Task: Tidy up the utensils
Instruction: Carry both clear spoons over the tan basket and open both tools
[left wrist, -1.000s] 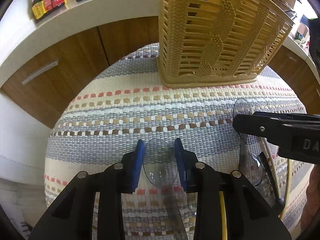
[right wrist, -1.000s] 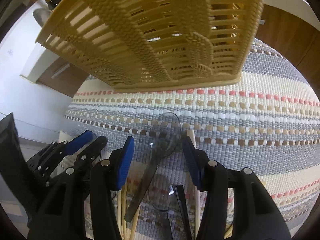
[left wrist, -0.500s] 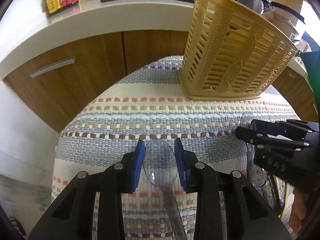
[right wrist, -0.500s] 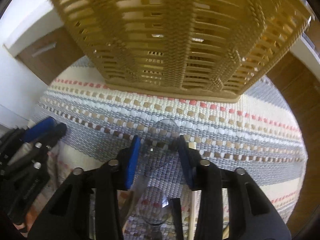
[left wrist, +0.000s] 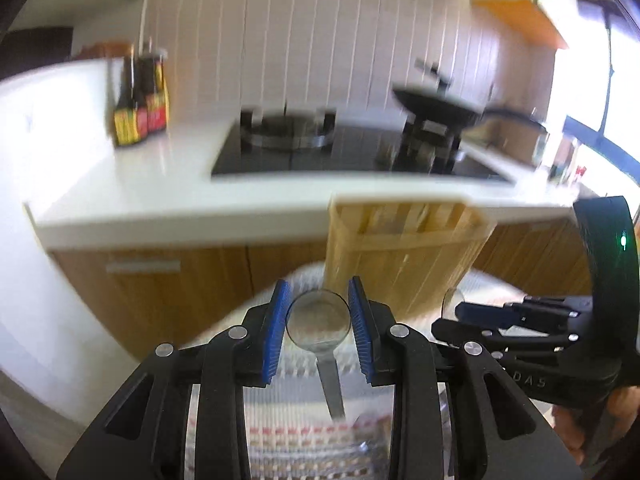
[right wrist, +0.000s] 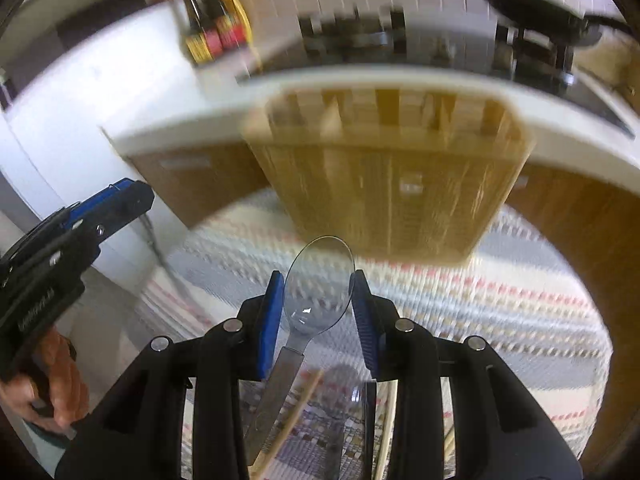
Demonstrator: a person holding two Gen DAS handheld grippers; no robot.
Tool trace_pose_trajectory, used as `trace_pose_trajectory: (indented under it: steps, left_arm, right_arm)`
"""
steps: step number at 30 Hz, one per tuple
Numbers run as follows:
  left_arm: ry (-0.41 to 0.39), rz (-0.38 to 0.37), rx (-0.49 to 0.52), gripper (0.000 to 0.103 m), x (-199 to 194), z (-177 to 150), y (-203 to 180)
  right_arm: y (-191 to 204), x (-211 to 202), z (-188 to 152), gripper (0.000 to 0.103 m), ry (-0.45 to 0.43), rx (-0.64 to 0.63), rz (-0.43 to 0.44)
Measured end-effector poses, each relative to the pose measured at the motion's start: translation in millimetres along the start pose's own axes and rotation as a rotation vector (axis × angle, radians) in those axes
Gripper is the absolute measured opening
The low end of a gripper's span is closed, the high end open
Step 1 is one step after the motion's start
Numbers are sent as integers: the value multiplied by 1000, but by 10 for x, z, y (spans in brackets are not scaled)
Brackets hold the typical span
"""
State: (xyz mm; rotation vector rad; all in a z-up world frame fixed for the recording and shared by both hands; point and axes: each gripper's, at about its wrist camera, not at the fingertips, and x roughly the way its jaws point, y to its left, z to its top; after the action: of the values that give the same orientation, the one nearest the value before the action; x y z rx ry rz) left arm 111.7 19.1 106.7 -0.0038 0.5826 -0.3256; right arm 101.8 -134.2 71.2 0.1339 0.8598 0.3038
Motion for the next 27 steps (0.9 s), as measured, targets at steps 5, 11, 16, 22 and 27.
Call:
trace_pose_trajectory:
  steps: [5,11,16,22,27]
  left_arm:
    - [-132,-30,7,29,-265,574,-128]
    - [-254,-49,16,29,-456,1136,-288]
    - [-293,-56,5,29,-239,1365,-354]
    - [-260,-16,24,29,309,1303,-396]
    - [-230,3,35,29,694,1110,-366]
  right_arm:
    - [-106,-603,342,32,-177,6,-2]
    - [-560,-1166,909,32,-396,64,-105]
    - [-794,-1113,1140,32,-552,92,-296]
    - [-994,-730,1207,32,-606,117,-446]
    - [-1089,-375,1159,32,-616,63,-570]
